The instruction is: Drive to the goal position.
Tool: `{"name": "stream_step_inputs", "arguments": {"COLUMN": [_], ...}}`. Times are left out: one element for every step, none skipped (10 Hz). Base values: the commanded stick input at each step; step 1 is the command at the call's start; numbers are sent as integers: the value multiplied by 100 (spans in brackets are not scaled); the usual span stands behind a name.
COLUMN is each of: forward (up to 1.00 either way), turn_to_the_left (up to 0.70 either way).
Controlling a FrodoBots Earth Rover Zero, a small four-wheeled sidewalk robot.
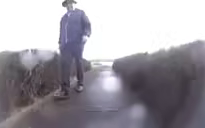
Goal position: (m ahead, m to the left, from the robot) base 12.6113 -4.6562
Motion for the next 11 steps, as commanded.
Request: {"name": "stream_step_inputs", "arguments": {"forward": [70,70,70,70,70,70,70,70,70,70,70], "turn_to_the_left": [0,0,0,0,0,0,0,0,0,0,0]}}
